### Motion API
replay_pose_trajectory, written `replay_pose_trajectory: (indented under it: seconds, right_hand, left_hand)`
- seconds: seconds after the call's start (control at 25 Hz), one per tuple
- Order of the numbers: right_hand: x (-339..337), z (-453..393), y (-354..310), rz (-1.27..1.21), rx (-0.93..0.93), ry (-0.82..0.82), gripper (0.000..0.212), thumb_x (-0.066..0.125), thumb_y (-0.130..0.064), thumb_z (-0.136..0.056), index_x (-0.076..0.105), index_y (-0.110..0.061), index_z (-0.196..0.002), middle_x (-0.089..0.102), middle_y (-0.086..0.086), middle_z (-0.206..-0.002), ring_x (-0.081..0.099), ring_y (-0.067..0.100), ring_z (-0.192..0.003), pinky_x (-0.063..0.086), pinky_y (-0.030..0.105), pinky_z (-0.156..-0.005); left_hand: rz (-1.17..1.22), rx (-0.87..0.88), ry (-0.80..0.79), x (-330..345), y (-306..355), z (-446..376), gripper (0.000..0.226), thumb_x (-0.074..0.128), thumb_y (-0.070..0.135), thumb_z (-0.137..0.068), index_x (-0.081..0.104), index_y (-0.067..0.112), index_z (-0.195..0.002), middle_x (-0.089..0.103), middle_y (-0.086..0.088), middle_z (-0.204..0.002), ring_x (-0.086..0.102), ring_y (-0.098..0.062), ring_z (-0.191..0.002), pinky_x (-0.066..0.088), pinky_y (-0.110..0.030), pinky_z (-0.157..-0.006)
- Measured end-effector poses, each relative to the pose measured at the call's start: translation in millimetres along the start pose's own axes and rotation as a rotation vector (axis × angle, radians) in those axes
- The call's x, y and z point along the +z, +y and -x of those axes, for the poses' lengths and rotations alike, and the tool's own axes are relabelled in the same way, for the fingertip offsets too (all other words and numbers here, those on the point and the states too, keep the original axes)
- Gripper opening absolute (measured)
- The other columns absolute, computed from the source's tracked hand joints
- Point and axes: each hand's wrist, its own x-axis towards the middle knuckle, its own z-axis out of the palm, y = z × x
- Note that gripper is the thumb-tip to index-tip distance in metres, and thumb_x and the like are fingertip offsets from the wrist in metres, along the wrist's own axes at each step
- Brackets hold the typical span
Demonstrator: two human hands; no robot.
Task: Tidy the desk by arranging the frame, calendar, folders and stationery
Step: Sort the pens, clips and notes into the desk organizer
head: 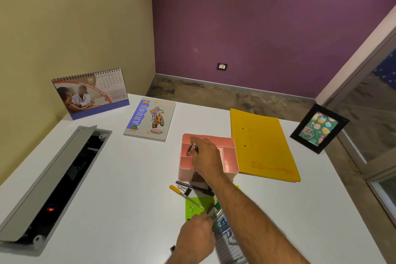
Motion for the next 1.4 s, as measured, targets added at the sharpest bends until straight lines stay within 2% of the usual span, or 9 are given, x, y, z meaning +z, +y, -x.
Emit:
replay_pose_trajectory:
  seconds: [0.16, 0.32, 0.56, 0.8, 0.92, 1.04, 1.2, 1.32, 1.4]
  right_hand:
    - [15, -14, -3, 0.181, -0.012, -0.085, 0.047, 0.060, 0.000, -0.085, 0.056, -0.017, -0.129, 0.064, 0.010, -0.110, 0.063, 0.029, -0.098, 0.055, 0.034, -0.082]
    - [26, -25, 2, 0.213, 0.061, -0.104, 0.021, 0.059, -0.007, -0.086, 0.068, -0.015, -0.103, 0.067, 0.010, -0.100, 0.059, 0.023, -0.081, 0.049, 0.027, -0.069]
    - [38, -34, 16, 0.219, 0.048, -0.179, 0.021, 0.056, -0.017, -0.090, 0.073, -0.021, -0.100, 0.065, 0.010, -0.102, 0.052, 0.021, -0.080, 0.039, 0.026, -0.068]
    - [6, -24, 28, -0.215, 0.009, 0.005, 0.007, 0.070, -0.023, -0.083, 0.077, -0.024, -0.085, 0.074, -0.007, -0.088, 0.064, 0.009, -0.082, 0.050, 0.023, -0.074]
    - [-19, -9, 35, -0.441, -0.071, -0.137, 0.007, 0.079, -0.023, -0.077, 0.076, -0.023, -0.083, 0.072, -0.008, -0.079, 0.063, 0.006, -0.070, 0.048, 0.020, -0.064]
    - [-27, 3, 39, -0.410, -0.072, -0.261, 0.017, 0.084, -0.021, -0.071, 0.077, -0.022, -0.087, 0.073, -0.007, -0.086, 0.062, 0.007, -0.068, 0.050, 0.019, -0.062]
    - [-31, 9, 32, -0.393, -0.073, -0.236, 0.019, 0.084, -0.015, -0.070, 0.074, -0.027, -0.081, 0.071, -0.009, -0.084, 0.061, 0.003, -0.065, 0.049, 0.018, -0.061]
    - [-34, 7, 29, -0.446, -0.090, -0.126, 0.019, 0.084, -0.013, -0.069, 0.073, -0.026, -0.077, 0.067, -0.012, -0.072, 0.056, 0.001, -0.060, 0.046, 0.018, -0.059]
    - [-35, 3, 25, -0.463, -0.093, 0.014, 0.016, 0.083, -0.013, -0.070, 0.074, -0.022, -0.079, 0.069, -0.009, -0.074, 0.058, 0.004, -0.062, 0.047, 0.017, -0.058]
  left_hand:
    - [0.147, -0.012, 0.108, -3, -14, -2, 0.042, 0.042, 0.036, -0.086, 0.055, 0.025, -0.125, 0.053, 0.010, -0.127, 0.051, -0.015, -0.118, 0.049, -0.034, -0.090]
    - [0.293, -0.098, 0.204, -13, -25, -4, 0.026, 0.044, 0.037, -0.089, 0.058, 0.029, -0.110, 0.055, 0.014, -0.115, 0.053, -0.009, -0.105, 0.048, -0.030, -0.084]
    - [0.497, -0.241, 0.353, -26, -38, -9, 0.014, 0.056, 0.044, -0.090, 0.059, 0.035, -0.101, 0.055, 0.018, -0.098, 0.055, -0.003, -0.089, 0.048, -0.027, -0.077]
    - [0.609, -0.273, 0.526, -43, -46, -19, 0.012, 0.064, 0.040, -0.087, 0.062, 0.036, -0.098, 0.060, 0.021, -0.093, 0.057, 0.002, -0.087, 0.050, -0.028, -0.074]
    - [0.651, -0.258, 0.587, -58, -47, -26, 0.015, 0.067, 0.032, -0.087, 0.065, 0.034, -0.102, 0.062, 0.020, -0.094, 0.058, 0.004, -0.087, 0.047, -0.022, -0.072]
    - [0.659, -0.239, 0.594, -70, -50, -33, 0.019, 0.070, 0.028, -0.087, 0.066, 0.031, -0.105, 0.062, 0.017, -0.097, 0.060, -0.004, -0.086, 0.049, -0.026, -0.072]
    - [0.695, -0.184, 0.558, -73, -57, -34, 0.023, 0.074, 0.030, -0.084, 0.067, 0.032, -0.106, 0.063, 0.017, -0.097, 0.060, -0.004, -0.083, 0.047, -0.023, -0.068]
    - [0.694, -0.226, 0.512, -68, -75, -31, 0.028, 0.081, 0.034, -0.074, 0.061, 0.041, -0.094, 0.063, 0.018, -0.092, 0.058, -0.006, -0.072, 0.048, -0.027, -0.066]
    - [0.565, -0.277, 0.458, -59, -93, -28, 0.029, 0.078, 0.033, -0.076, 0.054, 0.045, -0.088, 0.058, 0.019, -0.094, 0.059, -0.010, -0.080, 0.049, -0.030, -0.072]
